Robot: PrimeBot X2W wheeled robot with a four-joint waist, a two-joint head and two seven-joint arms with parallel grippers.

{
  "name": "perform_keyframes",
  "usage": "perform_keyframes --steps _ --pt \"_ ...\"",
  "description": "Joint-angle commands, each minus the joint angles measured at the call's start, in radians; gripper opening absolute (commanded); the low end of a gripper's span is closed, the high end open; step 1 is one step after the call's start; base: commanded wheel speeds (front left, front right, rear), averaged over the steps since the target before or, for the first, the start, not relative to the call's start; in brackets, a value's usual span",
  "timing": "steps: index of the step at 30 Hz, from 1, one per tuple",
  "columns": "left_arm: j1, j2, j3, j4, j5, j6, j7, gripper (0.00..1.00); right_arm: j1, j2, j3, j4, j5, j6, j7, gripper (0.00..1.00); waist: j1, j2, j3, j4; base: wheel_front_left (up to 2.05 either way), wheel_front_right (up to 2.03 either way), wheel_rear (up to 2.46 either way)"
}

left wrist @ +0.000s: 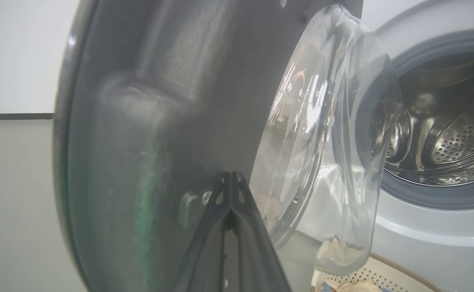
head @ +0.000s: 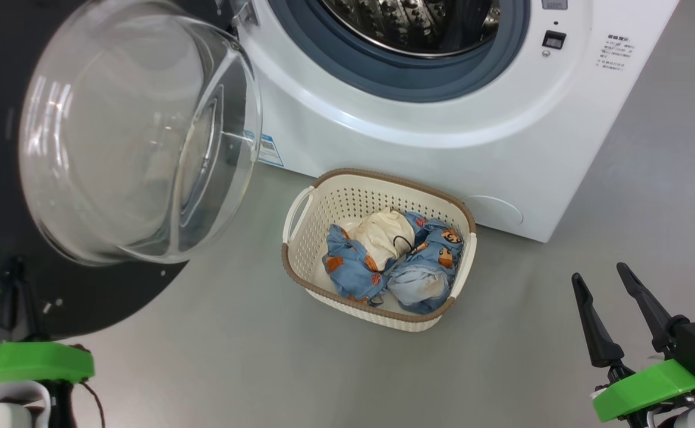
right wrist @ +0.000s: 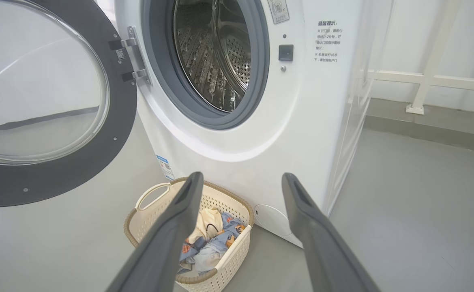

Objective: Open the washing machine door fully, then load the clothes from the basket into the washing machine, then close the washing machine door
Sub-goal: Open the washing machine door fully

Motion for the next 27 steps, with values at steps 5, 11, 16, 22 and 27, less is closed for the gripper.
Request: perform_keyframes --steps 5,11,16,22,27 --pt "-0.07 0.057 0.109 0.026 0.048 -0.003 -0.009 0.0 -0.035 -0.023 0.026 -0.028 -0.012 0.004 -0.012 1.0 0.0 -0.0001 0.029 -0.007 0.0 0.0 0.0" --pt "-0.118 0.071 0.192 0.069 0.09 -0.019 -0.009 0.0 -0.053 -0.032 0.033 -0.03 -0.015 0.004 -0.012 1.0 0.0 -0.0001 0.062 -0.012 0.0 0.0 0.0" --pt "-0.167 0.08 0.244 0.12 0.122 -0.039 -0.009 0.0 -0.069 -0.044 0.036 -0.03 -0.016 0.004 -0.012 1.0 0.0 -0.0001 0.093 -0.011 0.0 0.0 0.0" --pt "-0.227 0.103 0.292 0.194 0.16 -0.049 -0.009 0.0 -0.091 -0.055 0.046 -0.027 -0.018 0.004 -0.012 1.0 0.0 -0.0001 0.129 -0.015 0.0 0.0 0.0" --pt "-0.274 0.12 0.337 0.235 0.181 -0.059 -0.009 0.0 -0.11 -0.068 0.049 -0.029 -0.019 0.004 -0.012 1.0 0.0 -0.0001 0.165 -0.019 0.0 0.0 0.0"
